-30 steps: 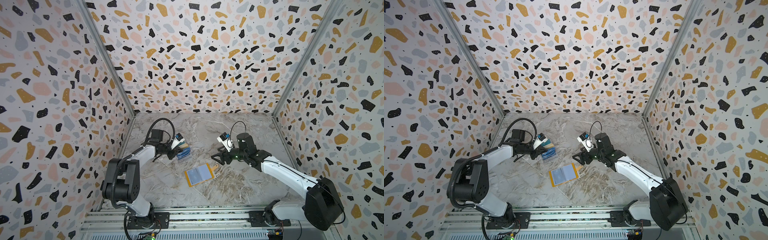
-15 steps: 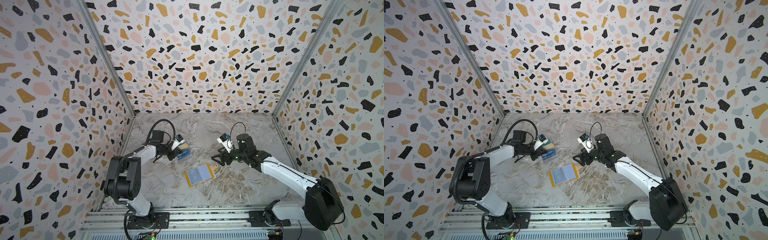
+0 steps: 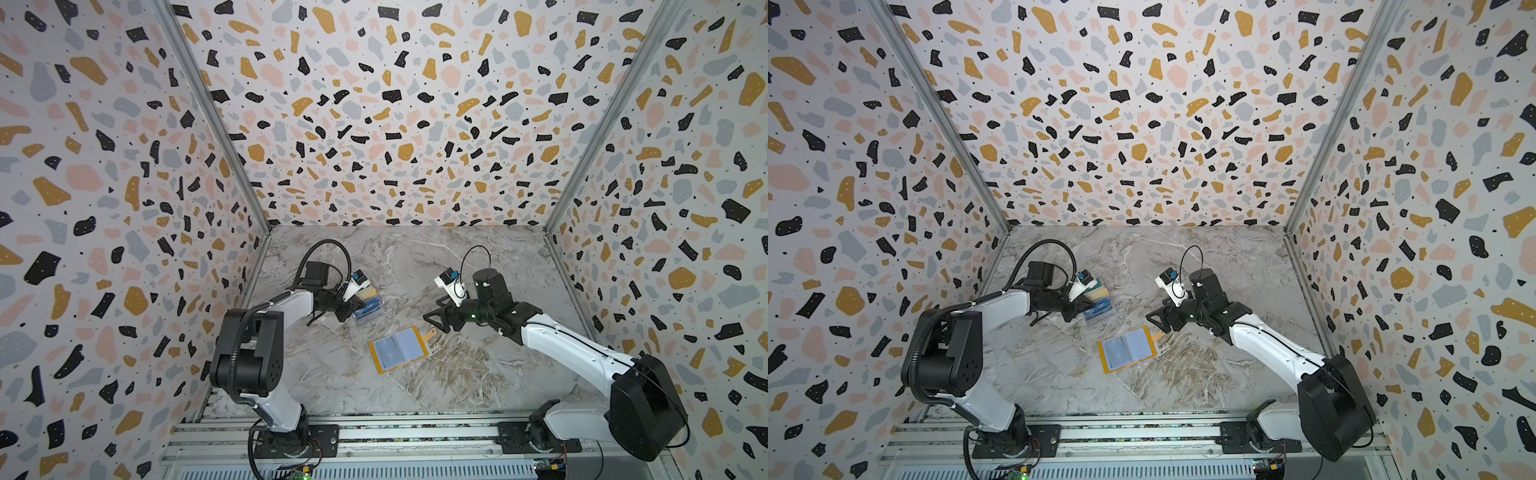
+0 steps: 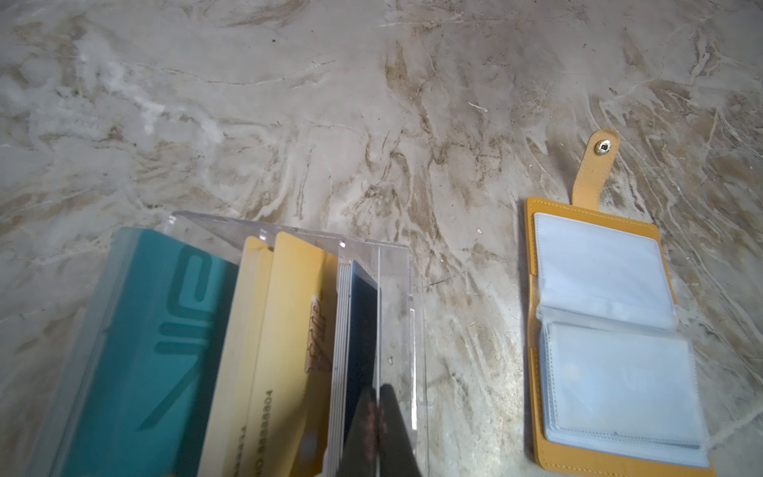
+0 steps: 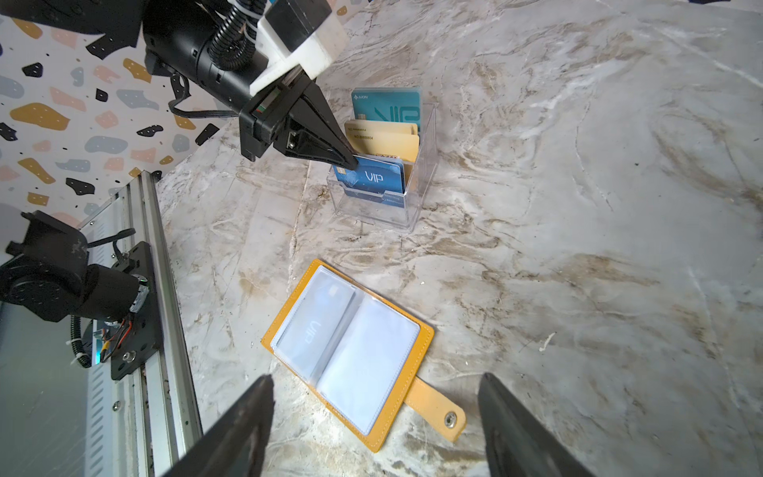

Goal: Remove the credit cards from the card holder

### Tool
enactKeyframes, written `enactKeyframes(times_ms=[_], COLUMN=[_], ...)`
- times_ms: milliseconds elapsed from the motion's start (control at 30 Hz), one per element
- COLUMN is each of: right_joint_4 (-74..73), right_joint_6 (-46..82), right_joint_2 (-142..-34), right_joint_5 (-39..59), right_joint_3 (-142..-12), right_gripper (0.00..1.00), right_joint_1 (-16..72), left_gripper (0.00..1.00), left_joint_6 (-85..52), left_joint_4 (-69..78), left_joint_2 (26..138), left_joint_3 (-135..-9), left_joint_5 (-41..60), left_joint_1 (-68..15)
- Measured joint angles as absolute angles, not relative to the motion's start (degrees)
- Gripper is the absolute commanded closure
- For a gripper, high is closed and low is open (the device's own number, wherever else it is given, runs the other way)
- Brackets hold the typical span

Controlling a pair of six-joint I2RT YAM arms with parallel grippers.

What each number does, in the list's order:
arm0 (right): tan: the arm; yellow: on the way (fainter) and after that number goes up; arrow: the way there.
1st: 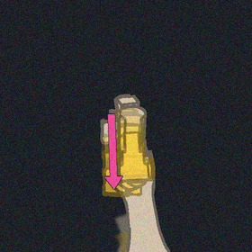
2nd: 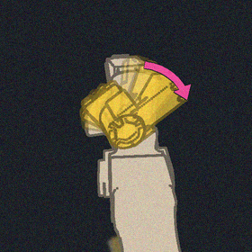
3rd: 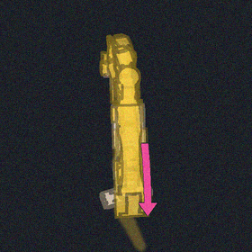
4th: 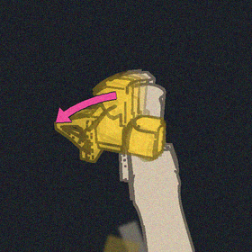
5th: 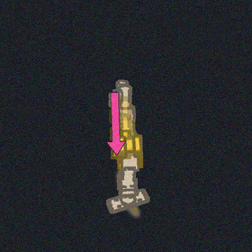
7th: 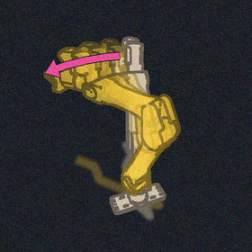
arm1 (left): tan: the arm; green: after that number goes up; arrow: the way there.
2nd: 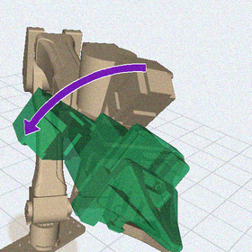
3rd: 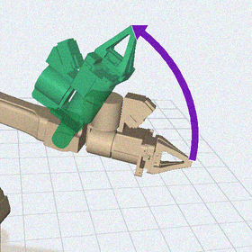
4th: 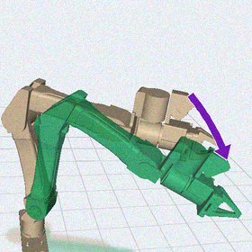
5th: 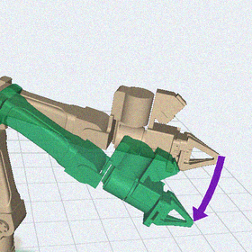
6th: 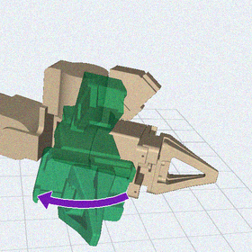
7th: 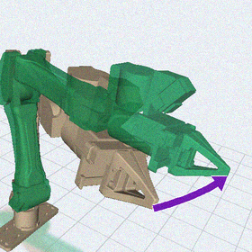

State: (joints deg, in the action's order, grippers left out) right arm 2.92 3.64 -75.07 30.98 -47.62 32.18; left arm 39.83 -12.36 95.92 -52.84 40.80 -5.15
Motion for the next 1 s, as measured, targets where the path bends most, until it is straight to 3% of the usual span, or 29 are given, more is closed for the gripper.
enactKeyframes(times_ms=[1000], right_joint_4=[2.9], right_joint_6=[4.0], right_joint_2=[-75.1], right_joint_5=[30.3], right_joint_3=[-47.6], right_gripper=[0.22], right_joint_1=[32.2], left_gripper=[0.84], left_joint_6=[39.9], left_joint_4=[-13.9], left_joint_2=[95.9], left_joint_3=[-52.8], left_joint_5=[38.4], left_joint_1=[-5.1])
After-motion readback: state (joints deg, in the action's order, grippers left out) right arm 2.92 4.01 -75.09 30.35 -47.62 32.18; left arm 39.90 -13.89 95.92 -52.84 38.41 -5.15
